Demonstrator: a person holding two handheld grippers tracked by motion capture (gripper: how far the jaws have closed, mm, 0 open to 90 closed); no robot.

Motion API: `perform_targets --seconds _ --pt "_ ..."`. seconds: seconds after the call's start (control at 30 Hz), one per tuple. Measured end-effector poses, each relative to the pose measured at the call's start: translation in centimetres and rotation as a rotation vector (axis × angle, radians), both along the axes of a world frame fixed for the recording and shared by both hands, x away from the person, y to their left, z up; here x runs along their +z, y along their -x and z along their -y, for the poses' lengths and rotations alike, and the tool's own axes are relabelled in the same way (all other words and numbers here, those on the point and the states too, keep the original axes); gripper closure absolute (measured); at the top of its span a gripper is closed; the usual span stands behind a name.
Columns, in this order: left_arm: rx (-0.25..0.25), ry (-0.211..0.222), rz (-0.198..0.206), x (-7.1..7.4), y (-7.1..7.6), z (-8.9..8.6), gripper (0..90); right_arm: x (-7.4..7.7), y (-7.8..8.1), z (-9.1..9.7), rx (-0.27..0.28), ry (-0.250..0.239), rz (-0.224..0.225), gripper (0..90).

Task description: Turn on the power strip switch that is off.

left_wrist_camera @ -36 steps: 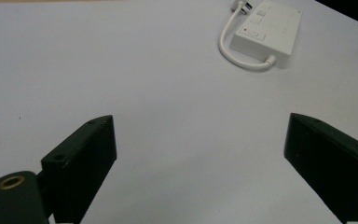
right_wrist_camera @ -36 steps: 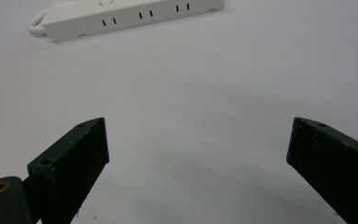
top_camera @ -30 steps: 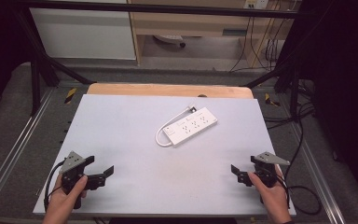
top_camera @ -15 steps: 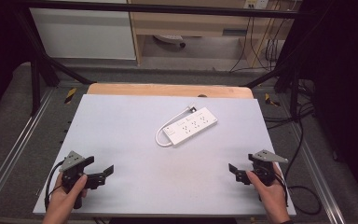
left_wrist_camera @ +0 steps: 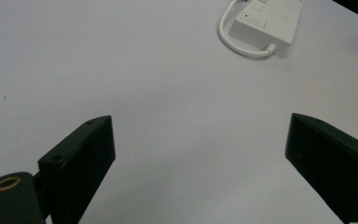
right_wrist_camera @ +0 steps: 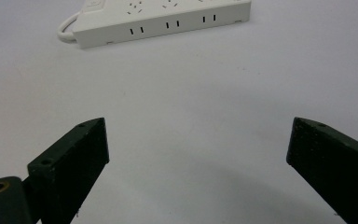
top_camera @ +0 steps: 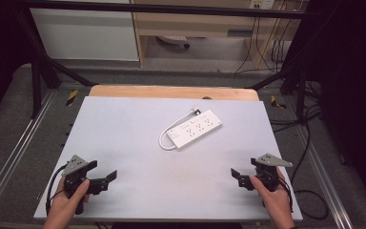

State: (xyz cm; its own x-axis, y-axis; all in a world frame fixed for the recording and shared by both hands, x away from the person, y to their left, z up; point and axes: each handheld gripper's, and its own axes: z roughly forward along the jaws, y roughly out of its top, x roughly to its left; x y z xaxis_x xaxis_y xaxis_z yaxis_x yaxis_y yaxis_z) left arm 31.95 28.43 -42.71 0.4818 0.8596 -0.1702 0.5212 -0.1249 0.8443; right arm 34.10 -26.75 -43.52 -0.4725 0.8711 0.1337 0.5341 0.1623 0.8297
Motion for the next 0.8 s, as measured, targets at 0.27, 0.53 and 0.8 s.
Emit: perform_targets --seconds 0.27,0.53,0.8 --pt "0.003 0.005 -0.009 0.0 0.0 -0.1 8.2 1.0 -1.0 -0.4 0.025 -0.004 0.021 6.4" --pt "-0.006 0.006 -0.011 -0.1 0.0 0.0 8.2 2.6 -2.8 -1.4 0.046 0.001 0.048 4.8" --pt "-0.009 0.004 -0.013 -0.1 0.0 0.0 8.2 4.3 -4.5 -2.4 0.065 0.014 0.059 3.4"
